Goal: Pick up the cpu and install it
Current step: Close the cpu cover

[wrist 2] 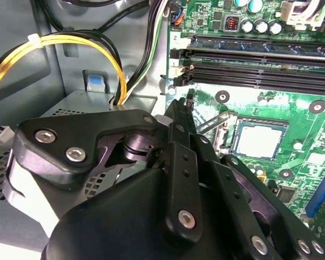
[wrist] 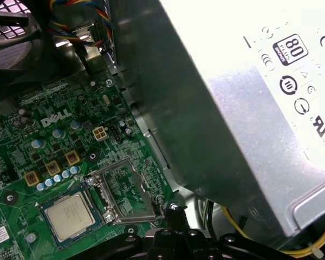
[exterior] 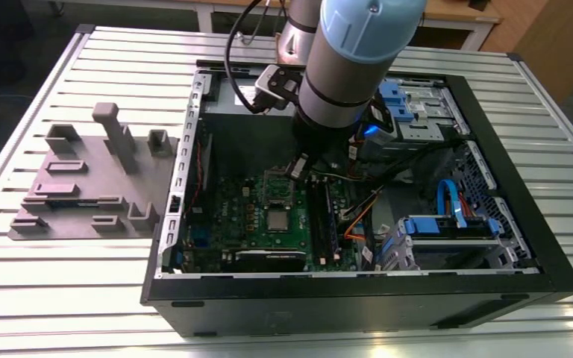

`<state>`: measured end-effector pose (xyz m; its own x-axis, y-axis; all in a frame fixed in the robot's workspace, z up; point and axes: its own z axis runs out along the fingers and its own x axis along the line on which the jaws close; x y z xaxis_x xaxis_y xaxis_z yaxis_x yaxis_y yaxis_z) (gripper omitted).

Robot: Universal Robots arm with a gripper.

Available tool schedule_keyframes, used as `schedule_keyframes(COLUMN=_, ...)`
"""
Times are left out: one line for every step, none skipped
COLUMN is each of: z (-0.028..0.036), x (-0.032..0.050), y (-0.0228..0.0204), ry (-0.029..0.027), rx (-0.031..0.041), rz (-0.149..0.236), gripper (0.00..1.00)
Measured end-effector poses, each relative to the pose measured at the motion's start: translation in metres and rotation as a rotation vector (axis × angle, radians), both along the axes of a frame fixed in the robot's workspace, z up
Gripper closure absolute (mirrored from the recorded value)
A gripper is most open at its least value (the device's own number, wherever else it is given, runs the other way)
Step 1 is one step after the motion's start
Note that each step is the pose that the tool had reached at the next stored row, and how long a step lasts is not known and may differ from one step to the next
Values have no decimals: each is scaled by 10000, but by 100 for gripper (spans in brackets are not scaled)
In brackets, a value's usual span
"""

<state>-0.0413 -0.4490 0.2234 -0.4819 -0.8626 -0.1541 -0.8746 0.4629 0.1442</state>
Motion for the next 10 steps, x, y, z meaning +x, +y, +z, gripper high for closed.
schedule_keyframes(z=2, x=0, y=-1, ry=0, rx=-1, rz=0, gripper=90)
schedule_keyframes(z=5, x=0, y=-1, ry=0, rx=-3, rz=1, gripper=90)
schedule_keyframes(z=11, x=-1, y=-2, ry=0, rx=-6, rz=2, gripper=90)
schedule_keyframes(z=17, x=-3, y=-2, ry=0, rx=-6, rz=2, gripper=90)
schedule_keyframes(z=23, x=-4, y=-2, ry=0, rx=-8, rz=1, gripper=90)
schedule_keyframes(z=29, x=-5, y=-2, ry=1, rx=-12, rz=1, gripper=90)
schedule_keyframes(z=34, x=-8, y=-2, ry=-1, rx=-16, rz=0, gripper=90)
schedule_keyframes(z=36, x=-10, y=-2, ry=-1, rx=-14, rz=0, gripper=90)
schedule_keyframes(z=36, x=-10, y=-2, ry=-2, rx=-12, rz=1, gripper=90)
schedule_keyframes(z=39, x=-11, y=-2, ry=-1, rx=-14, rz=2, gripper=90)
